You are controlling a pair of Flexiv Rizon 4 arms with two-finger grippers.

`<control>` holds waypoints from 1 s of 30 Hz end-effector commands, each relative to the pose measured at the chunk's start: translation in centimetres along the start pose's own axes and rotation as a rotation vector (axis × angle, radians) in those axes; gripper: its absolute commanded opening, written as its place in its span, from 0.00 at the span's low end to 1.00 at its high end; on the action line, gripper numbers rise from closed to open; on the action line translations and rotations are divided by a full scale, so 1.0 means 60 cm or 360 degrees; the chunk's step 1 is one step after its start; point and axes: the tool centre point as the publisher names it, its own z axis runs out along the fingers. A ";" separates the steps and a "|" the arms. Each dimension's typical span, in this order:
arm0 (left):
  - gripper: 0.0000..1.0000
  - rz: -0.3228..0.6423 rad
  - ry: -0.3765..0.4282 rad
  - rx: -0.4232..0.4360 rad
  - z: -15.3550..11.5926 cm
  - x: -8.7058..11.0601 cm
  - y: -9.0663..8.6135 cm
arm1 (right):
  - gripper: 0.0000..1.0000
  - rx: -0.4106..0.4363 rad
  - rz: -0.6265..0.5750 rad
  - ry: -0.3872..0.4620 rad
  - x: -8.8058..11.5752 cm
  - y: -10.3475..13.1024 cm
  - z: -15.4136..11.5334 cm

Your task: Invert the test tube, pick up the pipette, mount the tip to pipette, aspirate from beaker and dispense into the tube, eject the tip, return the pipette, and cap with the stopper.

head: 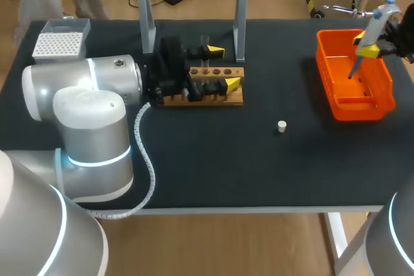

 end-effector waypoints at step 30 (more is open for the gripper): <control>1.00 0.0001 -0.0006 0.0002 0.003 0.001 0.002 | 0.00 0.0138 0.0013 0.0149 0.020 -0.021 0.287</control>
